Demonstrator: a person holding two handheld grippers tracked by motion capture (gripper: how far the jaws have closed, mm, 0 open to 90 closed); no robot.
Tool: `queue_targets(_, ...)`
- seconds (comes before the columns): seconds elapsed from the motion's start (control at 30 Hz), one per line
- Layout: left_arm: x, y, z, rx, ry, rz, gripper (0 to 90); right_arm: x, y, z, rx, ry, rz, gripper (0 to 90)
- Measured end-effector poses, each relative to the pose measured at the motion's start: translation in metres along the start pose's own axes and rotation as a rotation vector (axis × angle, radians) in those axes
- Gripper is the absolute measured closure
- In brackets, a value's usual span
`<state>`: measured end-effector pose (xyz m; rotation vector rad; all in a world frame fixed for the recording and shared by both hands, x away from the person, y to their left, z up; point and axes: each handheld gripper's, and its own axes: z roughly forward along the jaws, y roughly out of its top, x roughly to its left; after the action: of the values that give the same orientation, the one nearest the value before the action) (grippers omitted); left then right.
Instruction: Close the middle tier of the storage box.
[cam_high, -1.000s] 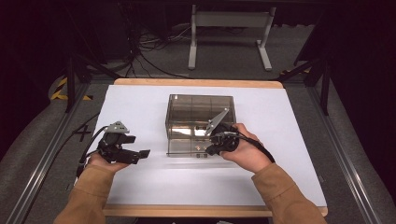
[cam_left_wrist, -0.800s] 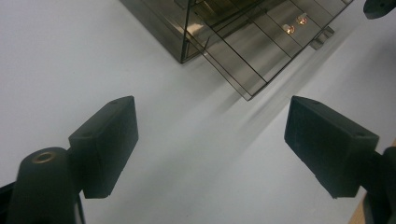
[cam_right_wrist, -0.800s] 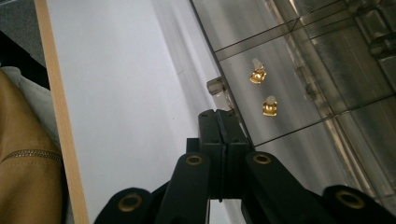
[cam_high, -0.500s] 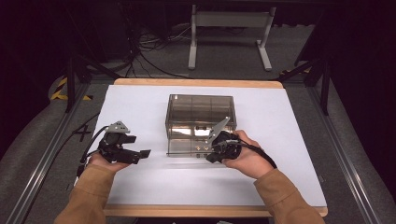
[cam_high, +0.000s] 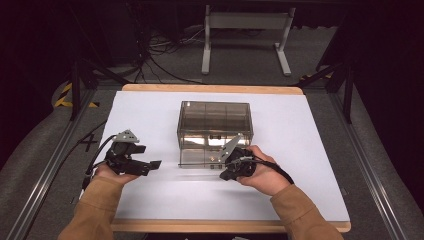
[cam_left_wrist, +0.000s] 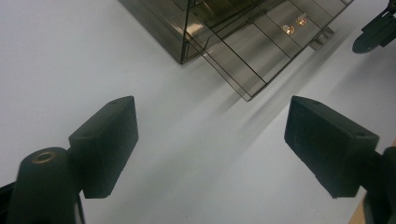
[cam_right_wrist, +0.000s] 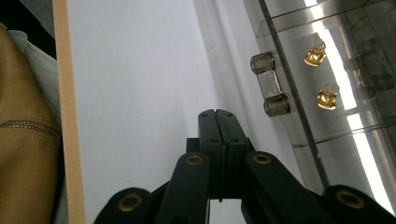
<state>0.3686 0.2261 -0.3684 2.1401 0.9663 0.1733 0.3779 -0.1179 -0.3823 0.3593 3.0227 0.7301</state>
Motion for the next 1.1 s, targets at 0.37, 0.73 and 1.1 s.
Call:
queue_targets(0.37, 0.0, 0.0, 0.0, 0.0, 0.001, 0.0, 17.9, 0.0, -0.005, 0.014, 0.013, 0.006, -0.014, 90.0)
queue_targets(0.73, 0.0, 0.0, 0.0, 0.001, 0.0, 0.001, 17.9, -0.007, -0.008, 0.018, -0.001, -0.032, -0.025, 90.0)
queue_targets(1.1, 0.0, 0.0, 0.0, 0.001, -0.001, 0.0, 17.9, -0.011, -0.006, 0.019, -0.013, -0.072, -0.06, 90.0)
